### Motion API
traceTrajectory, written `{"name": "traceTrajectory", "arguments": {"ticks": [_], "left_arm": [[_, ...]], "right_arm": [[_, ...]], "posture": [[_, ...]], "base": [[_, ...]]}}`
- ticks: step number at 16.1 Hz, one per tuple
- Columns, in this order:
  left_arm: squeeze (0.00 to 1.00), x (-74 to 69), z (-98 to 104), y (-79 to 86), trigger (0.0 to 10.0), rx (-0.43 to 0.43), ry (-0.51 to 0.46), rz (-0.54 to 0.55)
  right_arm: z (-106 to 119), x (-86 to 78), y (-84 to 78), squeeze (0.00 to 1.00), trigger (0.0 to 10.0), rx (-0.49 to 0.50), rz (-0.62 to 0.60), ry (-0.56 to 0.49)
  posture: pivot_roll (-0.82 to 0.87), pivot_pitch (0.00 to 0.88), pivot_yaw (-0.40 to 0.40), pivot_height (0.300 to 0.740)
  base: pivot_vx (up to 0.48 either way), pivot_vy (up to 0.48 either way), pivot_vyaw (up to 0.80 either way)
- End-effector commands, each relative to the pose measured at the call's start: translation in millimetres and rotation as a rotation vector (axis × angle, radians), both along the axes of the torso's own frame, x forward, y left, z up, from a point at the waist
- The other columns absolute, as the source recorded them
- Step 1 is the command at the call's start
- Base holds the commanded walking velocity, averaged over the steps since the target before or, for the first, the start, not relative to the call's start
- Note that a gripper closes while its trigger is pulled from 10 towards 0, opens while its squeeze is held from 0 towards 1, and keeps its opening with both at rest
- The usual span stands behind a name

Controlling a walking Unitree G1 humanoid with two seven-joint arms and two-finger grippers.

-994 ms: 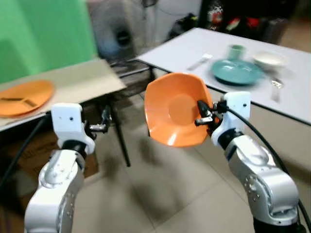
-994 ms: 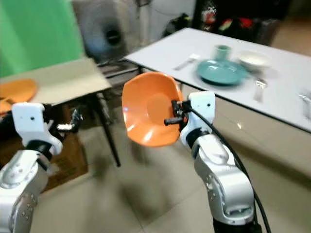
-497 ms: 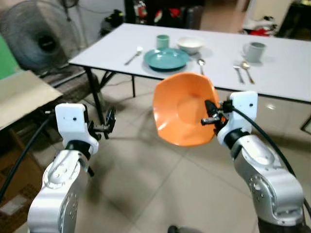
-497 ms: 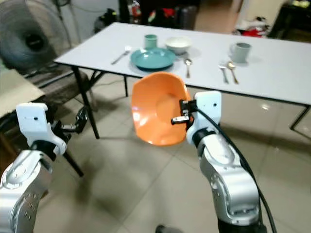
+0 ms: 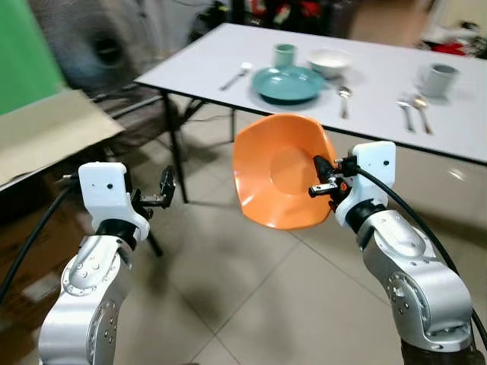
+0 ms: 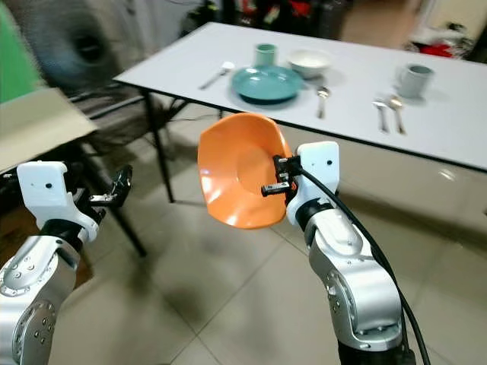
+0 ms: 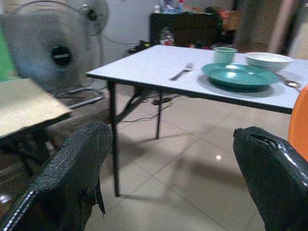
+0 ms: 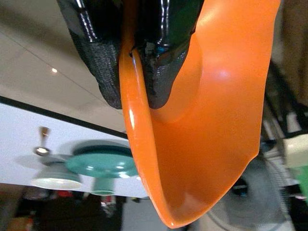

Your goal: Setting the table

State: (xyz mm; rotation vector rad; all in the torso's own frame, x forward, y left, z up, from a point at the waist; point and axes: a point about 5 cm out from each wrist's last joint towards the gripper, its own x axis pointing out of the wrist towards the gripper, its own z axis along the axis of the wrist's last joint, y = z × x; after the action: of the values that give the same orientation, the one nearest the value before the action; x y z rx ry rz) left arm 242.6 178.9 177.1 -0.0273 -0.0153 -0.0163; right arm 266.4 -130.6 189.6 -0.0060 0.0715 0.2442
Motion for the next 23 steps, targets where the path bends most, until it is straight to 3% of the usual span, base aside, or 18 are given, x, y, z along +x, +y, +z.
{"name": "traceTrajectory", "arguments": {"ticks": [1,11,23], "left_arm": [[0.00,1.5,1.2,-0.2,10.0,0.007,-0.003,-0.004],[0.00,3.5,2.6,-2.4,10.0,0.004,-0.009,-0.028],[0.00,3.3,2.0,-4.6,10.0,0.012,-0.008,-0.048]], "right_arm": [[9.0,-0.7,-0.8,0.00,10.0,0.003,-0.004,-0.037],[15.0,0.3,-14.4,0.00,10.0,0.059,-0.118,-0.069],[17.1,3.5,-23.2,0.00,10.0,0.100,-0.168,-0.072]], "posture": [[-0.07,0.000,0.029,0.740],[-0.08,0.000,0.039,0.740],[-0.08,0.000,0.040,0.740]], "base": [[0.000,0.000,-0.80],[0.237,0.000,-0.80],[0.310,0.000,0.00]]}}
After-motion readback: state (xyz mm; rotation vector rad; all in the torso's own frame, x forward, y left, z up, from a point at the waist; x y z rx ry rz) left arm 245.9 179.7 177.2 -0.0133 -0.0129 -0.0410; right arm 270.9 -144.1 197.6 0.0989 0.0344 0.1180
